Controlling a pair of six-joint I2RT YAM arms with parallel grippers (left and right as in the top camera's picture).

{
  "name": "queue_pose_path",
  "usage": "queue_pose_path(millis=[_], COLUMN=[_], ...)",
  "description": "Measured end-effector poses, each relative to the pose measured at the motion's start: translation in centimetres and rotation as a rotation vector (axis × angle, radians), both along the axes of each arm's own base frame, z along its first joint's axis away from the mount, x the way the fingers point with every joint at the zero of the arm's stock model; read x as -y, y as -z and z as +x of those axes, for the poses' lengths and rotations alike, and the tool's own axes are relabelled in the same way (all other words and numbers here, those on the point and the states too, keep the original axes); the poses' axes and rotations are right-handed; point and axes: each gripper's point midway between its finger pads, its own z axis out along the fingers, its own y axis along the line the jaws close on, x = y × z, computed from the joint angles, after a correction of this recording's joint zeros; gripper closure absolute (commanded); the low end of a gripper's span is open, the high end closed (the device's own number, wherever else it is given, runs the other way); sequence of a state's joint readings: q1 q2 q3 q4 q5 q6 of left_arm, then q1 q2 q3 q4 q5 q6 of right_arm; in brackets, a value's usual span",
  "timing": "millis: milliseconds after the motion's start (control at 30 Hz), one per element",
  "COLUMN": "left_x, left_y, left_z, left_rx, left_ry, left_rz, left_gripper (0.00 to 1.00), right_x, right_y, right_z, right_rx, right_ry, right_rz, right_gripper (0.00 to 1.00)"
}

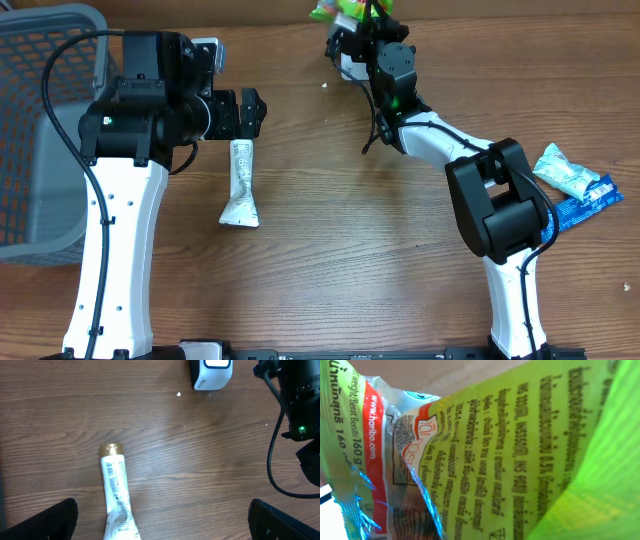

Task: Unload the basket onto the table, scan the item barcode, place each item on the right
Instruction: 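Lift the green bag and hold it in front of the scanner, then carry the green bag right and drop it near the other items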

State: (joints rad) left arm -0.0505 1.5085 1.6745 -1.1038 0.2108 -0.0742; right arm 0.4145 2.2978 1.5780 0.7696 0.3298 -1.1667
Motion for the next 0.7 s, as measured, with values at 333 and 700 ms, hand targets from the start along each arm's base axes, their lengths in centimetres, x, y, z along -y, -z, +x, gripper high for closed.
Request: queue_pose_path(millis=[333, 700], left_x=[0.0, 0.0], left_y=[0.0, 0.0], left_z=[0.0, 0.0], left_rx=[0.000, -0.001], left_ry=[0.000, 0.000], left_rz=[0.000, 0.000], left_gripper=[0.00, 0.01], right_x=[-2.2, -3.8], right_y=[6.5, 0.0], right_z=[-4.1, -16.7], right_rx=[-0.462, -0.973], right_ry=[0.083, 0.116], right_rz=[0.266, 0.996], right_gripper=[0.96, 0.96])
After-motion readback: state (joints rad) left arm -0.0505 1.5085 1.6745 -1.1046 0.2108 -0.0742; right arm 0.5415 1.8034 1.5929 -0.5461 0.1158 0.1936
